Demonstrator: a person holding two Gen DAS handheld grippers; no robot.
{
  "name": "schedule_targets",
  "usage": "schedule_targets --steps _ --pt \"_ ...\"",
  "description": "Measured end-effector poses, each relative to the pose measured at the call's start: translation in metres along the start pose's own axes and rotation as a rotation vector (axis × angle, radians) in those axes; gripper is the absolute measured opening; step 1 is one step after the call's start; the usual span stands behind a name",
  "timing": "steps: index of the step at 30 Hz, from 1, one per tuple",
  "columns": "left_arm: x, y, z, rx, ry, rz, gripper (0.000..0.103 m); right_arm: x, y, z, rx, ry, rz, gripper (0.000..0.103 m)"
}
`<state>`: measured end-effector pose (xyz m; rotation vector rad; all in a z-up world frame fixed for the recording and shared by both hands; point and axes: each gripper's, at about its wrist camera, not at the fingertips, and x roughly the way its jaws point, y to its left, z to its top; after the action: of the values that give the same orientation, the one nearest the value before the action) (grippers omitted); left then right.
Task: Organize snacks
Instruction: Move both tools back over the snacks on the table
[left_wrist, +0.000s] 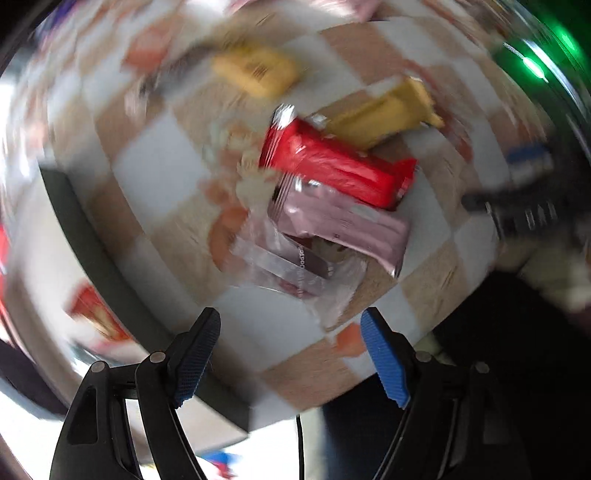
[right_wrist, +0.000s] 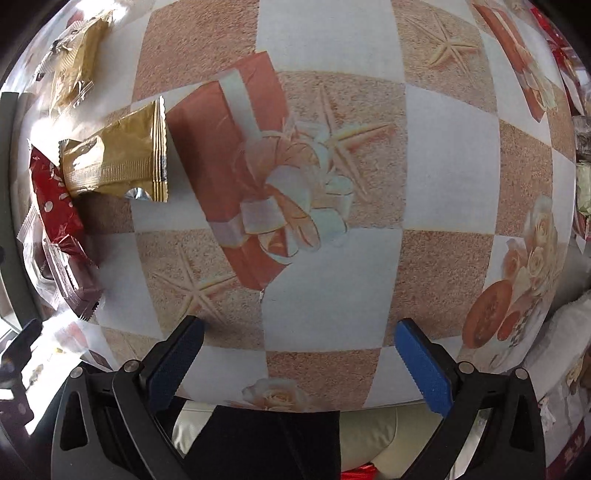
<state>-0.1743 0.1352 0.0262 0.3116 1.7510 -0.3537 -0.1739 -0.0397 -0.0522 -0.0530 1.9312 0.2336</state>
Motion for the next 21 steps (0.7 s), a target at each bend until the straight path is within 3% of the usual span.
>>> schedule_targets --steps 2,6,11,18,21 --pt "0.013 0.006 0.004 -0.065 0.059 -0.067 0.081 0.001 0.001 0.002 0.002 0.005 0.0 0.103" --pt "0.033 0.01 0.011 -0.129 0.119 -0.086 0.084 -0.008 -0.006 0.018 0.006 0.009 0.005 0.103" --pt "0.028 0.005 0.035 -0.173 0.08 -0.103 0.085 -0.011 -0.02 0.021 -0.012 -0.005 0.003 0.103" --pt "0.008 -0.022 0.1 -0.076 -0.011 -0.068 0.085 -0.008 -0.011 0.009 -0.034 -0.034 -0.003 0.103" --pt "-0.013 -0.019 0.114 -0.08 -0.075 -0.069 0.085 -0.007 -0.009 0.006 -0.048 -0.041 -0.007 0.103"
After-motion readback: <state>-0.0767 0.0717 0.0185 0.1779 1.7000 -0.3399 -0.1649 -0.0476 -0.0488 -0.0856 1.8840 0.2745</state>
